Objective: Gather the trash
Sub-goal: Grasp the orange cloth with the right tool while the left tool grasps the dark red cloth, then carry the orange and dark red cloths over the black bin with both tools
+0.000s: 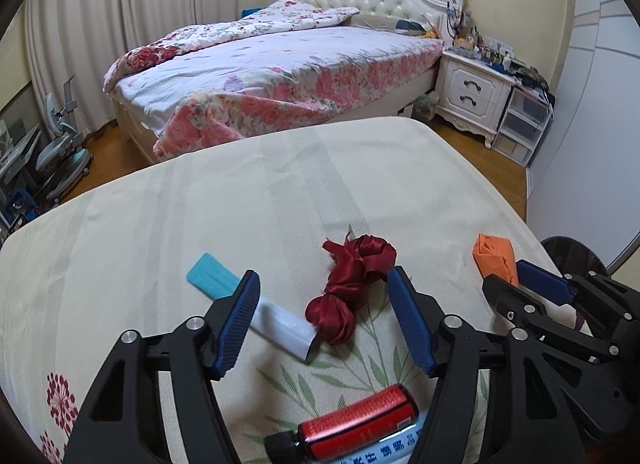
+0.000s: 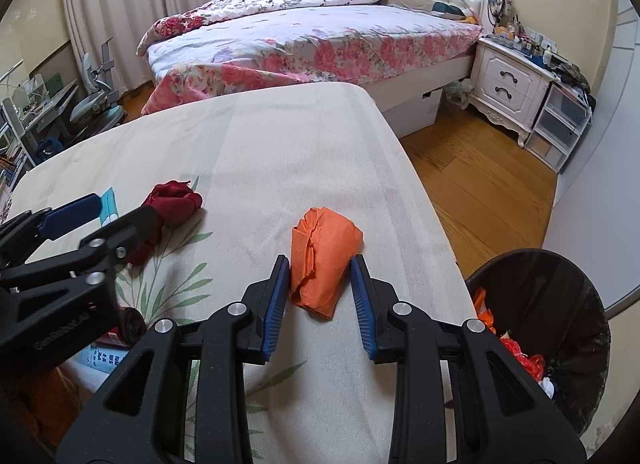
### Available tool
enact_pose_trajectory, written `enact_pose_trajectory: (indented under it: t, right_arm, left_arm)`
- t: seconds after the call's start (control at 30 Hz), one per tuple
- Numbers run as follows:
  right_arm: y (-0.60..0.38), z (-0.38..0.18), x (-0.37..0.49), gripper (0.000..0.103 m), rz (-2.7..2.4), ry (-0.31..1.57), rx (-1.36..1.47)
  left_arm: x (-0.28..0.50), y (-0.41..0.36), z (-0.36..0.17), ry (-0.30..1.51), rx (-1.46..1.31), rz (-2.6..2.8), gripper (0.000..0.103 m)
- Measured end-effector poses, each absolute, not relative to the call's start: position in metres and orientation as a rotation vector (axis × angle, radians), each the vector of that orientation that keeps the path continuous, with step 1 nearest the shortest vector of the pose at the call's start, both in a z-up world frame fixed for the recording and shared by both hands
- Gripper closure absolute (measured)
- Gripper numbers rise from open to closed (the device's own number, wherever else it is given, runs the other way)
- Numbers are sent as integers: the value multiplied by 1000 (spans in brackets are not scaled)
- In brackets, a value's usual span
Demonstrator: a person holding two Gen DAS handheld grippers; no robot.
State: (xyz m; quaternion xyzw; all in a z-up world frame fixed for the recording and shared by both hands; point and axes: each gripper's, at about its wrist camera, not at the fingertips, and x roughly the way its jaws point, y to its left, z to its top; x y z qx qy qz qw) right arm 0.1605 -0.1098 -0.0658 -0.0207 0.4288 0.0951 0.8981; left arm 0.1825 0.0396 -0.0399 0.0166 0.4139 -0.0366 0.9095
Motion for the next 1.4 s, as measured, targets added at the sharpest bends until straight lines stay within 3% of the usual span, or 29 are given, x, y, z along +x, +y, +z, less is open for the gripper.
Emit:
enact_pose_trajectory:
  t: [0.17,0.3,1.4]
  right_arm:
    - [-110,-66,161,72,201,888,-41]
    - [-111,-66,161,72,204,888,-40]
    - [-142,-47,94,73,143,821,-10]
  left_arm:
    - [188,31,-49,898,62,-97,57]
    - [187,28,-52,908,78,-113,76]
    - [108,31,-3,753,-58,-167,79]
